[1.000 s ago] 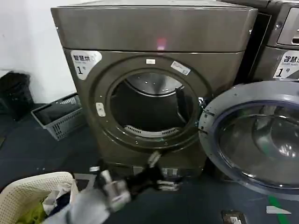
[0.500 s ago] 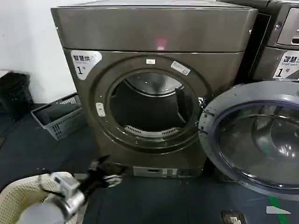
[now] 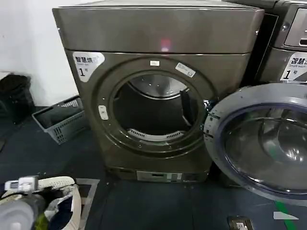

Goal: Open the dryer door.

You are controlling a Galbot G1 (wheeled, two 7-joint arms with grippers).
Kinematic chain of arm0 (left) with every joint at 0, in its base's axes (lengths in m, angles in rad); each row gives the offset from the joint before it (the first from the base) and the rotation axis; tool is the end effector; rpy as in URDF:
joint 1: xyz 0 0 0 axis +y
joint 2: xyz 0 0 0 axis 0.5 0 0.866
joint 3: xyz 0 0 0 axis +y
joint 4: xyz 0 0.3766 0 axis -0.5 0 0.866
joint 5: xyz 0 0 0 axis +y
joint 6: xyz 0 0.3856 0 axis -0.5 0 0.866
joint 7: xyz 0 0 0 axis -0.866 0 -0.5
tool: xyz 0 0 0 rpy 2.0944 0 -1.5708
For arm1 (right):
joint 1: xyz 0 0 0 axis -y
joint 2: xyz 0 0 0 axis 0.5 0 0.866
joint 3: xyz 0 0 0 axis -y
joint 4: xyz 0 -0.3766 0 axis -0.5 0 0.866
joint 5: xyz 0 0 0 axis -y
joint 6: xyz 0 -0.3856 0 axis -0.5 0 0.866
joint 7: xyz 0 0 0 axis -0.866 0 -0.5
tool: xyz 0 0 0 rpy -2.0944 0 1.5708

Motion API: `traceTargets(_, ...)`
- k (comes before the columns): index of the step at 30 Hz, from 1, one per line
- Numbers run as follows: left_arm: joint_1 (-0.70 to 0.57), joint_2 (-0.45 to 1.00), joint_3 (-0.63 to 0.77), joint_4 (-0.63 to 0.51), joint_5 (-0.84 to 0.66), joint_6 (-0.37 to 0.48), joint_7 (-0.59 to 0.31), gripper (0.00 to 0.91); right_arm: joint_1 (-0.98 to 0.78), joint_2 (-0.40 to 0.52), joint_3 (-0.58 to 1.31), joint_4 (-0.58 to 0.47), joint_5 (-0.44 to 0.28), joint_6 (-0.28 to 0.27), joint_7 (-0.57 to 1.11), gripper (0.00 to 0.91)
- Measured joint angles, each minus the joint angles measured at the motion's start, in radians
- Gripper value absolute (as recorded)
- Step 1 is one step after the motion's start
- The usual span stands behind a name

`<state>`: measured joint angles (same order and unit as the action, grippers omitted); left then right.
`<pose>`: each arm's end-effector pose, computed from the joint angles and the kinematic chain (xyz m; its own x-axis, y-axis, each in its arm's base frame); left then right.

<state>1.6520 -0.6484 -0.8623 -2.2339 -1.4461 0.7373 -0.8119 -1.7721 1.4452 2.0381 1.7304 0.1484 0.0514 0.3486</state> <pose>0.2337 0.1720 -0.1659 -0.6558 -0.2050 0.7266 -0.2315 0.9707 0.0649 -0.1598 -0.4166 -0.2127 0.0439 0.9193 -0.3912 0.8646 -0.2312 -0.4461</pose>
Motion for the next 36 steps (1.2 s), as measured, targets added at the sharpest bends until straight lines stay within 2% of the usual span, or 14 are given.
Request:
traceTargets(7, 0.012, 0.054, -0.013, 0.150, -0.334, -0.001, -0.236, 0.907, 0.003, 0.001, -0.014, 0.004, 0.003, 0.016, -0.010, 0.907)
traceTargets(11, 0.019, 0.067, 0.019, 0.192, -0.488, -0.001, -0.325, 0.907, 0.001, 0.003, -0.014, -0.003, 0.008, 0.036, -0.010, 0.907)
traceTargets(17, -0.019, 0.080, 0.022, 0.232, -0.586, -0.001, -0.346, 0.907, 0.001, 0.007, -0.012, -0.008, 0.006, 0.057, -0.026, 0.907)
traceTargets(36, -0.065, 0.103, 0.024, 0.248, -0.607, -0.001, -0.353, 0.907, -0.003, 0.010, -0.009, -0.033, 0.008, 0.089, -0.027, 0.907)
